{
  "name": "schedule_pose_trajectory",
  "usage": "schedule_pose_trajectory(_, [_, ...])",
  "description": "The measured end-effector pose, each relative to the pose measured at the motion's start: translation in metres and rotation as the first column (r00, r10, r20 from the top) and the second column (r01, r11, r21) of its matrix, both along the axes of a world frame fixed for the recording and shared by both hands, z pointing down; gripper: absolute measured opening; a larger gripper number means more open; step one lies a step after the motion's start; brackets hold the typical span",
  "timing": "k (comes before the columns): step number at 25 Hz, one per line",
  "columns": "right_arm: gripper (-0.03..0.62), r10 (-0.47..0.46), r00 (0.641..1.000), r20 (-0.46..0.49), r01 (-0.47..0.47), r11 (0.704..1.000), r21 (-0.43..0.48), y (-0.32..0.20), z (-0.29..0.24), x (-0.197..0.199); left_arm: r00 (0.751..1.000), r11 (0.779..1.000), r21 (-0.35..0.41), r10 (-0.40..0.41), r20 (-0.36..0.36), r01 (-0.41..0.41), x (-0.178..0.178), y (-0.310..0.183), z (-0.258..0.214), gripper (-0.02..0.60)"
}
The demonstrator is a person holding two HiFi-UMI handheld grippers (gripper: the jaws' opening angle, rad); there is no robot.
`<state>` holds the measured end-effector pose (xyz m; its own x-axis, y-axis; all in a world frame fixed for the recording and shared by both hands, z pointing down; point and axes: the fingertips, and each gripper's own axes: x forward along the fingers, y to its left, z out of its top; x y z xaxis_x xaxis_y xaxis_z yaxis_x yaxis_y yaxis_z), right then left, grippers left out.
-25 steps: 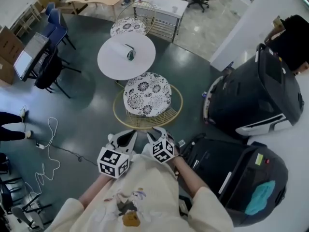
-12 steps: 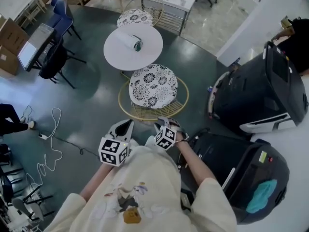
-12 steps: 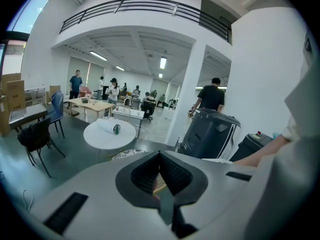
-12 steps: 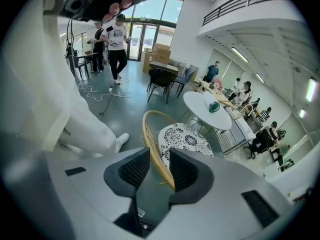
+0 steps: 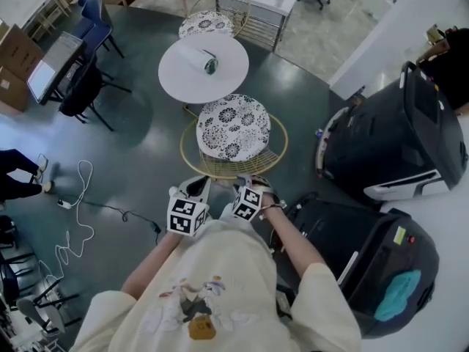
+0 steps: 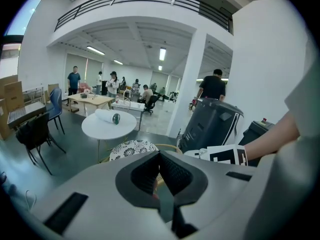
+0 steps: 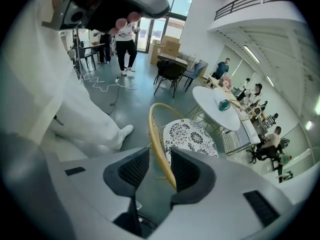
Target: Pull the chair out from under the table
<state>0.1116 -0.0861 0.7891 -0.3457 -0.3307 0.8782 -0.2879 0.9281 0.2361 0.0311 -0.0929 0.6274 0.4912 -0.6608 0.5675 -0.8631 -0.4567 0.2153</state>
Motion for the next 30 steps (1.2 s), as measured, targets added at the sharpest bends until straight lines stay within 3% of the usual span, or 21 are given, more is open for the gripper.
schedule_pose_trajectory(5, [0.133, -0.129, 0.986, -0.107, 0.133, 0.99, 0.039, 0.003, 0.017, 0.0, 0.999, 1.0, -0.012, 0.021, 0.037, -0.02, 0.002, -0.002, 0.027, 0.002])
schedule_pose_trajectory(11, [0.137, -0.219, 0.957, -0.192, 0.235, 0.97, 0.066, 0.001, 0.029, -0.002, 0.995, 0.998, -0.056, 0.043, 0.092, -0.038, -0.002, -0.002, 0.065, 0.002])
schedule_pose_trajectory(18, [0.136, -0.321, 0.91, -0.263, 0.346, 0.937, 0.054, 0.0, 0.044, -0.014, 0.994, 0.991, -0.114, 0.084, 0.066, -0.076, 0.007, 0.006, 0.088, 0.002])
schedule_pose_trajectory(25, [0.135, -0.348, 0.873, -0.341, 0.368, 0.93, -0.008, -0.003, 0.068, -0.005, 0.989, 0.985, -0.14, 0.116, 0.091, -0.102, 0.011, 0.021, 0.098, 0.002])
schedule_pose_trajectory(28, [0.133, -0.329, 0.881, -0.339, 0.35, 0.937, 0.001, -0.006, 0.072, -0.002, 0.989, 0.984, -0.15, 0.113, 0.094, -0.099, 0.008, 0.025, 0.099, 0.002])
schedule_pose_trajectory(29, [0.115, -0.315, 0.888, -0.334, 0.338, 0.941, 0.013, -0.009, 0.071, -0.002, 0.988, 0.983, -0.157, 0.115, 0.101, -0.098, 0.006, 0.026, 0.101, 0.002])
schedule_pose_trajectory(30, [0.052, -0.302, 0.895, -0.329, 0.325, 0.946, 0.017, -0.012, 0.07, -0.003, 0.987, 0.981, -0.167, 0.119, 0.109, -0.1, 0.005, 0.028, 0.103, 0.002])
